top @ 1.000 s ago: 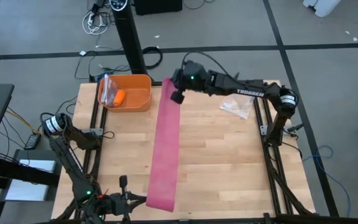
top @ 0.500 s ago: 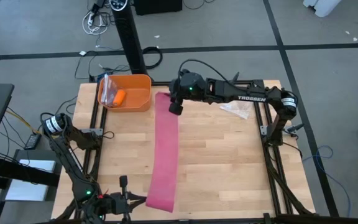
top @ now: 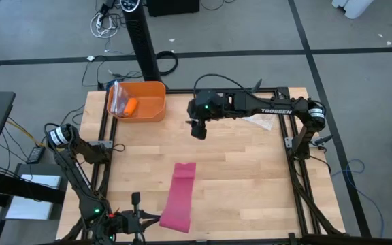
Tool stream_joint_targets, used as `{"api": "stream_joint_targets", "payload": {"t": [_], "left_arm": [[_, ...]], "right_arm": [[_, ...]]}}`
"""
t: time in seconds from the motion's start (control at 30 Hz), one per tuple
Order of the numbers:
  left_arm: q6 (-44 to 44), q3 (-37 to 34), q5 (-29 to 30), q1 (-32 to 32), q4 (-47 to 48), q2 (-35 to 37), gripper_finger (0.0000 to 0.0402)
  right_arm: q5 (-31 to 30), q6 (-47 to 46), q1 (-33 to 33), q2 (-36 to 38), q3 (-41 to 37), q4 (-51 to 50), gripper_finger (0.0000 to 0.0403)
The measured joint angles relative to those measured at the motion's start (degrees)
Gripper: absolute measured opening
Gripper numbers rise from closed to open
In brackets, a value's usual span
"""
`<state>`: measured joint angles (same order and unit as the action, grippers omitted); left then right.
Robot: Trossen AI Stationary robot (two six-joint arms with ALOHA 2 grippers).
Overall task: Roll bandage
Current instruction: Roll the pink bandage
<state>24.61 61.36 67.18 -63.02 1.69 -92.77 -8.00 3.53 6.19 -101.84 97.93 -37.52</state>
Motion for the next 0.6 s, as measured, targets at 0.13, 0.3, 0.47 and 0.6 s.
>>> {"api": "stream_joint_targets", "payload": {"t": [0.13, 0.3, 0.47, 0.6], "left_arm": [[-0.04, 0.00, 3.48, 0.02, 0.07, 0.00, 0.0005], [1.50, 0.00, 8.85, 0.02, 1.11, 0.00, 0.0005], [4.28, 0.00, 10.13, 1.50, 2.47, -0.01, 0.0005], [4.07, -0.63, 6.92, 3.18, 3.88, 0.00, 0.0004]], "right_arm": [[-2.69, 0.97, -3.24, 1.37, 0.00, -8.05, 0.0239], [-7.95, -2.06, -5.66, 6.58, -0.77, -20.92, 0.0244], [-6.90, -2.19, -7.89, 13.38, -11.61, -15.37, 0.0243], [-3.28, -2.45, -7.72, 19.87, -25.82, -0.86, 0.0241]]}}
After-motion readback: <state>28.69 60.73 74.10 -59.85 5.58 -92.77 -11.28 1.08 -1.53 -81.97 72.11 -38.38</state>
